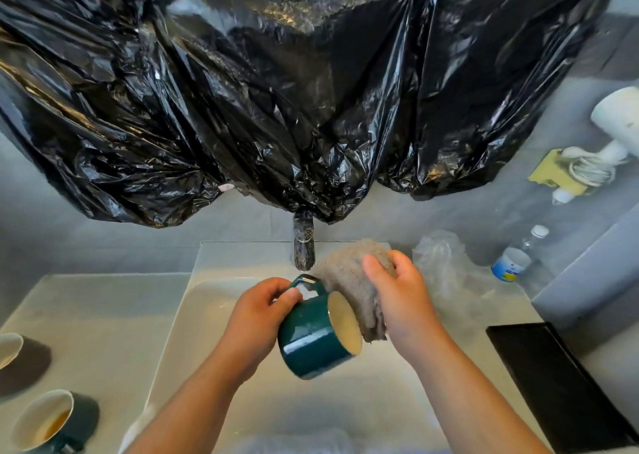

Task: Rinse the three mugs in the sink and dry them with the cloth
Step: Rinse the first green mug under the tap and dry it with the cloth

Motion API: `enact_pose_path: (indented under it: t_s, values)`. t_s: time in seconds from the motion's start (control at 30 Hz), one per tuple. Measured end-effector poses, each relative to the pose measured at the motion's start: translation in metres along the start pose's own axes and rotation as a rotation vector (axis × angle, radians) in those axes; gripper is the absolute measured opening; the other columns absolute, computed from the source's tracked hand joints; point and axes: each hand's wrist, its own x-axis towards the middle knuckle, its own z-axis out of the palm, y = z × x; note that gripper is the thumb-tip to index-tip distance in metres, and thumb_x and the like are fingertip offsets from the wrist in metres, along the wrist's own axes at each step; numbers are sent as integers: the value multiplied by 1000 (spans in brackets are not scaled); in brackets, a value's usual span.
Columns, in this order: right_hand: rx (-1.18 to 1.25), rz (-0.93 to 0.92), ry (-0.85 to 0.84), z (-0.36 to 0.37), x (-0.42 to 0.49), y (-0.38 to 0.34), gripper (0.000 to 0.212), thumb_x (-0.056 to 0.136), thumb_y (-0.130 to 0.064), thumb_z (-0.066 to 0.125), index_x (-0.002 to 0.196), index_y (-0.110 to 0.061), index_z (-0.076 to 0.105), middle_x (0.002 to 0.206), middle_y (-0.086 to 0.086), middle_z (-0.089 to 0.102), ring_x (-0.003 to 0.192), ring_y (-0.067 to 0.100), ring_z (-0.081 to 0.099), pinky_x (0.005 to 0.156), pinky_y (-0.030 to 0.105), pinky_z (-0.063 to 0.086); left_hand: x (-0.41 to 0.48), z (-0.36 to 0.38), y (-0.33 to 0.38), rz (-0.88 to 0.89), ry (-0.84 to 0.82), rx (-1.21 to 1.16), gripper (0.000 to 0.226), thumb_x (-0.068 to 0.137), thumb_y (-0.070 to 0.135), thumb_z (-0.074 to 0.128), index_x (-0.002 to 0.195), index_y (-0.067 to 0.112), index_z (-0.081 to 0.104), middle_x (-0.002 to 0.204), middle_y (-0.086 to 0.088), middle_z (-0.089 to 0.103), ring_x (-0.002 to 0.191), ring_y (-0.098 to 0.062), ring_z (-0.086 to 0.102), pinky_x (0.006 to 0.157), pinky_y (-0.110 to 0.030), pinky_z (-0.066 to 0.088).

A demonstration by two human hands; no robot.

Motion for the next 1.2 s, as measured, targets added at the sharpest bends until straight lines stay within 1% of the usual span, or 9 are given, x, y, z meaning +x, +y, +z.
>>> enact_pose_path:
  t_s: [0.13,0.23,0.37,0.47,0.53,0.77,0.97,1.1,1.2]
  values:
    - [154,-31,-64,-17,-13,-2,12,79,-43,65,83,-33,70,90,1,77,86,17,75,63,25,56,-4,7,-4,-21,132,-210,23,104,19,50,91,18,69,87,-4,76,78,-18,67,71,-37,53]
    - [88,-12,-255,-18,-22,-1,11,84,-43,60,84,-36,69,88,-4,76,81,11,73,57,21,52,-6,14,-3,19,140,-238,30,105,20,47,87,29,69,87,1,75,78,-15,70,65,-30,56]
    - [-137,15,-539,-22,-25,-2,47,87,-51,47,97,-10,67,73,-16,65,68,2,57,59,10,42,-4,16,-2,27,89,-336,36,105,15,48,81,31,70,88,-2,75,80,-20,71,71,-38,59]
    - [-454,-76,-702,-26,-22,-6,34,89,-43,37,110,-39,64,88,-36,56,95,0,49,88,16,41,-4,15,0,28,66,-386,38,106,17,46,80,29,70,89,-3,74,76,-18,70,65,-33,57]
    - [-550,-82,-783,-26,-18,-12,38,90,-25,39,112,-45,62,95,-34,58,100,1,52,91,24,44,-4,16,1,31,49,-407,39,107,16,46,79,29,70,85,0,74,74,-17,70,61,-30,57]
    - [-720,-22,-854,-19,-4,9,34,88,-27,39,80,-54,58,71,-15,67,58,-3,63,48,15,48,-3,28,7,136,52,-235,33,100,7,57,84,31,70,85,0,76,72,-13,71,60,-25,57]
    - [-478,-2,-759,1,13,53,33,83,-29,39,101,-44,63,76,-9,67,61,3,59,57,21,51,15,46,-15,41,23,-471,17,82,23,75,100,25,76,94,-10,78,81,-26,76,63,-30,58]
    - [-421,-124,-736,13,26,80,35,90,-24,44,112,-46,61,108,-9,71,101,11,68,88,32,58,30,45,-41,95,-55,-544,27,77,26,67,102,22,77,98,-13,77,86,-24,74,65,-28,57]
    - [-409,-193,-735,23,33,105,47,94,-22,45,123,-59,53,118,-24,63,117,-1,58,94,24,54,41,46,-62,170,-18,-575,28,78,24,65,103,20,77,97,-14,76,86,-25,74,65,-28,58]
